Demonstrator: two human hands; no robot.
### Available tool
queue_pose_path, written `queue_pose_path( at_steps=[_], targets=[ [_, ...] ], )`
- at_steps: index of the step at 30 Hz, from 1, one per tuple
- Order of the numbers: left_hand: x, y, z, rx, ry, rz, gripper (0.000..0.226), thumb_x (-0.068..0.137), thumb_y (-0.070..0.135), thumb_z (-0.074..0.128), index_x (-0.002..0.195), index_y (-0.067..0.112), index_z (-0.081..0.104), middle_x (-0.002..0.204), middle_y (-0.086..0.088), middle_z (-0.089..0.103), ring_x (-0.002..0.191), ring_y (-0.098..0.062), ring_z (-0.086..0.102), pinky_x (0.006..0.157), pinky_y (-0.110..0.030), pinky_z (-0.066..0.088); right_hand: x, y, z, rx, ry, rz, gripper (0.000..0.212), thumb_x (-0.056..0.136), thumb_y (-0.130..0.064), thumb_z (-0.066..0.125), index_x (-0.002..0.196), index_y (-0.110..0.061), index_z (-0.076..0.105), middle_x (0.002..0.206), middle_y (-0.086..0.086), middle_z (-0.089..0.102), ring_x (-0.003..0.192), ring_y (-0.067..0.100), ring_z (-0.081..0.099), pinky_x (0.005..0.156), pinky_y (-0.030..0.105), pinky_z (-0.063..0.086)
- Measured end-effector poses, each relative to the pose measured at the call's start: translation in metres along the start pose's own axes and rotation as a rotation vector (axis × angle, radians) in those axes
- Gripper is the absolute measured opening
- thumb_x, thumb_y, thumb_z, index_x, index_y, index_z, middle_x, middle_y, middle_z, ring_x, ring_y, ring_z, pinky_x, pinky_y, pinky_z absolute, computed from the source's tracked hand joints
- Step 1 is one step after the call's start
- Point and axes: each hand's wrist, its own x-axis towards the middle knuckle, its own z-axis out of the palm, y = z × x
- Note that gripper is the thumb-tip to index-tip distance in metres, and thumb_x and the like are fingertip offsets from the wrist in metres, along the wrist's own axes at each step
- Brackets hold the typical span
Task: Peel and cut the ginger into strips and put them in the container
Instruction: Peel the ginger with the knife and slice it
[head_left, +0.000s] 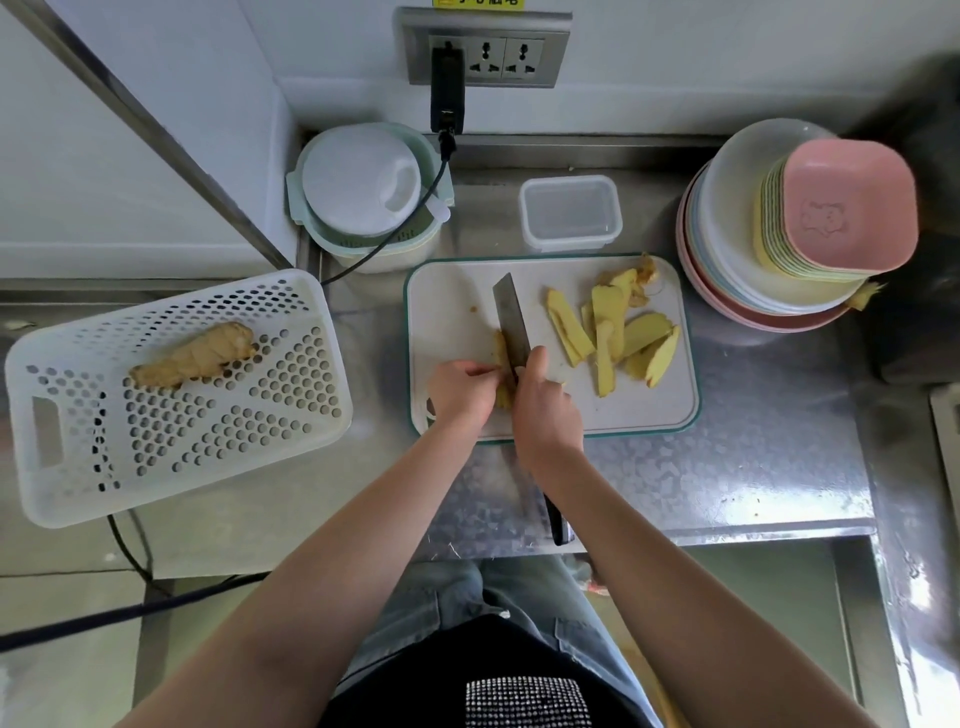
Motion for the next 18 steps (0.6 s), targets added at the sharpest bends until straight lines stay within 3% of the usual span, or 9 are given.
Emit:
queue_pose_path(
  at_steps=[3, 9, 14, 18],
  targets=[
    [-0.001, -0.001, 0.001, -0.032, -0.007, -0.004, 0.004, 0.078, 0.017, 0.074, 0.081, 0.015, 0.074, 0.066, 0.005, 0.064, 0.061, -0.007, 0.057, 0.054, -0.014, 0.043, 0.003, -0.005, 0.001, -0.007, -0.043, 0.005, 0.031, 0.094, 0.005, 0.028, 0.122, -0.009, 0.026, 0.08, 0.008, 0.053, 0.067, 0.029, 0.051, 0.062, 0.038, 0.043],
    [-0.001, -0.001, 0.0, -0.053, -0.026, -0.008, 0.008, 0.078, 0.015, 0.074, 0.072, 0.018, 0.07, 0.063, 0.006, 0.064, 0.059, -0.003, 0.058, 0.049, -0.011, 0.042, 0.006, -0.007, 0.006, -0.004, -0.052, -0.003, 0.03, 0.092, 0.006, 0.029, 0.115, -0.012, 0.027, 0.064, -0.001, 0.036, 0.067, 0.029, 0.052, 0.061, 0.038, 0.043],
    [0.002, -0.002, 0.001, -0.055, -0.027, -0.012, 0.016, 0.077, 0.015, 0.075, 0.064, 0.021, 0.068, 0.062, 0.007, 0.065, 0.064, -0.01, 0.062, 0.061, -0.021, 0.05, 0.01, -0.009, 0.004, 0.033, -0.053, 0.006, 0.027, 0.093, 0.003, 0.03, 0.114, -0.014, 0.027, 0.067, 0.0, 0.042, 0.068, 0.029, 0.053, 0.062, 0.039, 0.046],
    [0.004, -0.002, 0.001, -0.068, -0.016, -0.004, 0.025, 0.077, 0.01, 0.074, 0.057, 0.022, 0.064, 0.058, 0.006, 0.062, 0.059, -0.01, 0.058, 0.058, -0.021, 0.047, 0.01, -0.013, 0.005, 0.067, -0.061, -0.008, 0.023, 0.095, 0.0, 0.031, 0.114, -0.013, 0.028, 0.082, 0.008, 0.055, 0.071, 0.03, 0.055, 0.063, 0.038, 0.045]
  ],
)
